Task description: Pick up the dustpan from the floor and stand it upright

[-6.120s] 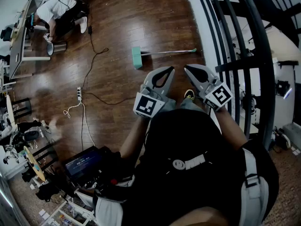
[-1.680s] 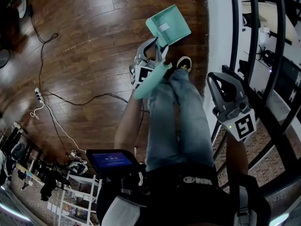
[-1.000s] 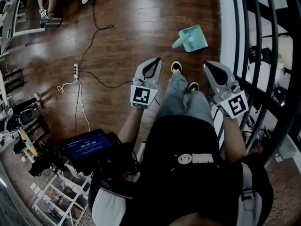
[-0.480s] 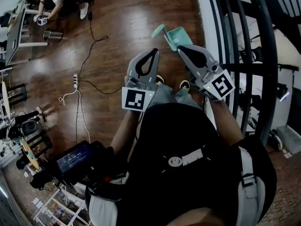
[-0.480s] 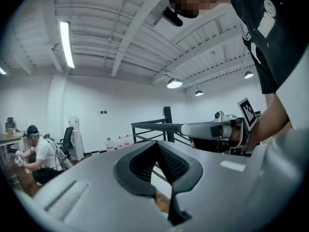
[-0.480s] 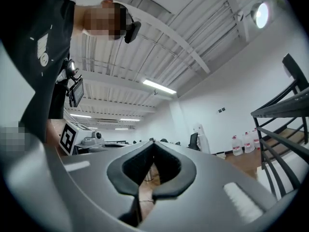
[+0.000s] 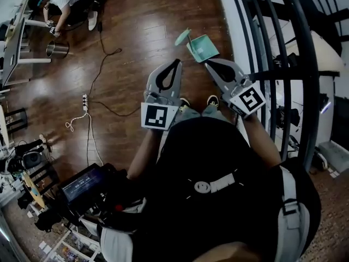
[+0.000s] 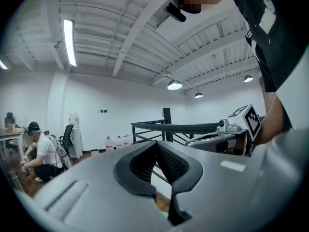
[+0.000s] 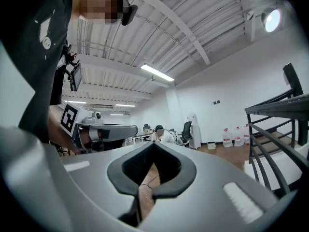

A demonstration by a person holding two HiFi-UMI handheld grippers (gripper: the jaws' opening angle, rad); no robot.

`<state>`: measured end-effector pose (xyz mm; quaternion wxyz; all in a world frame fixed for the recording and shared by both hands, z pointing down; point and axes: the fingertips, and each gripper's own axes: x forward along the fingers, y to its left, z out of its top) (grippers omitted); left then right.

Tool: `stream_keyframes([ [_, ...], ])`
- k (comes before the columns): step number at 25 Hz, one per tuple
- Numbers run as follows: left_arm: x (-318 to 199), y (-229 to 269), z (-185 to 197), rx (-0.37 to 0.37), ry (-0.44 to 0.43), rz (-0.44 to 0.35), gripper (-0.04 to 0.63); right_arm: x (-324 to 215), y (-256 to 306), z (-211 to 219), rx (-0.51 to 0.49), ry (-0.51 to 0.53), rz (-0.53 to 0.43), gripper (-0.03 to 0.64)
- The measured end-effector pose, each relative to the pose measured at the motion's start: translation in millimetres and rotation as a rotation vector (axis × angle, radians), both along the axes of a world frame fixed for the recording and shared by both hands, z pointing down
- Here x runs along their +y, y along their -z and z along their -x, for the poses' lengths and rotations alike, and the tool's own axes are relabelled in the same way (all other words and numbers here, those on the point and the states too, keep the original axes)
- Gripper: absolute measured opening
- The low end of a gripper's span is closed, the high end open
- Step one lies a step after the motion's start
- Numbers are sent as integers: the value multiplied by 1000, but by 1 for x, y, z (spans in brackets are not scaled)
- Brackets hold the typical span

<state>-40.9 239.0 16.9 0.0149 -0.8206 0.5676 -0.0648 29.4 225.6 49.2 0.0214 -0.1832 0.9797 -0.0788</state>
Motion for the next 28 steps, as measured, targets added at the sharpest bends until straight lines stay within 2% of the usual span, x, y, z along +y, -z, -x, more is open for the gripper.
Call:
stream_keyframes([
  [6, 4, -11, 13, 8, -22, 6, 15, 2, -1, 20, 35, -9, -28, 2],
  [15, 14, -9, 13, -1, -44, -21, 15, 15, -1, 26, 39, -9, -36, 2],
  [21, 17, -24, 7, -43, -32, -13, 15, 16, -11, 21, 21, 10, -37, 2],
  [25, 24, -26, -11, 5, -44, -1, 15, 24, -12, 2, 54, -8, -22, 2],
  [28, 30, -23, -8, 45, -54, -9, 15, 36, -13, 0, 107, -19, -37, 2],
])
